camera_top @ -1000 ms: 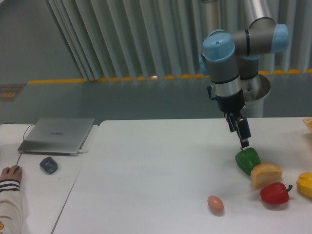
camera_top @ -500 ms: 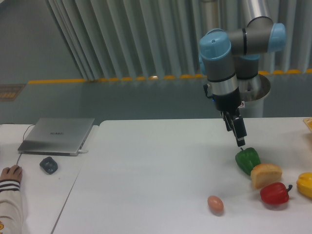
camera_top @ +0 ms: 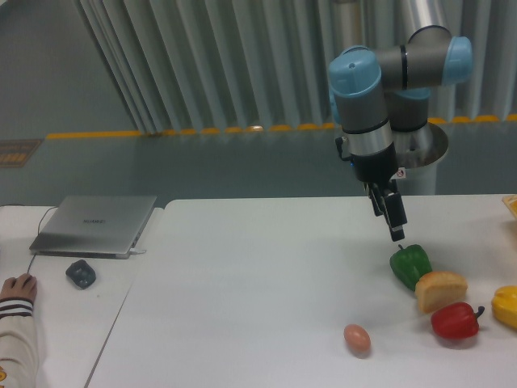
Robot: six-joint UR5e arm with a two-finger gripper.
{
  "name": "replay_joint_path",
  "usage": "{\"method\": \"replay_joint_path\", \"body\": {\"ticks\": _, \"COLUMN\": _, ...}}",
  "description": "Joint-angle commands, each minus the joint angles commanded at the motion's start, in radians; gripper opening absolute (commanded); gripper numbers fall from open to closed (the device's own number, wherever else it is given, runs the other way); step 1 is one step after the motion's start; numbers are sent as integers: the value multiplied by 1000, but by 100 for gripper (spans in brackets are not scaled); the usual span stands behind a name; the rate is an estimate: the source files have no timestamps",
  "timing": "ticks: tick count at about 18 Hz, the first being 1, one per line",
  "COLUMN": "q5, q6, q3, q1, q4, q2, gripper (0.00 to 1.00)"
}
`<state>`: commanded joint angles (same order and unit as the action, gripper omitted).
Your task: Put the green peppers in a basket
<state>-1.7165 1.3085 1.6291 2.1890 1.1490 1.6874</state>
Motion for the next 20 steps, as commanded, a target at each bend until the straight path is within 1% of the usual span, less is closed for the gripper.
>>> {"method": "replay_joint_path", "body": {"ticks": 20, "q5": -3, "q6": -5, "q3": 0, "q1": -9, "q4": 0, "q2": -11, "gripper": 100}}
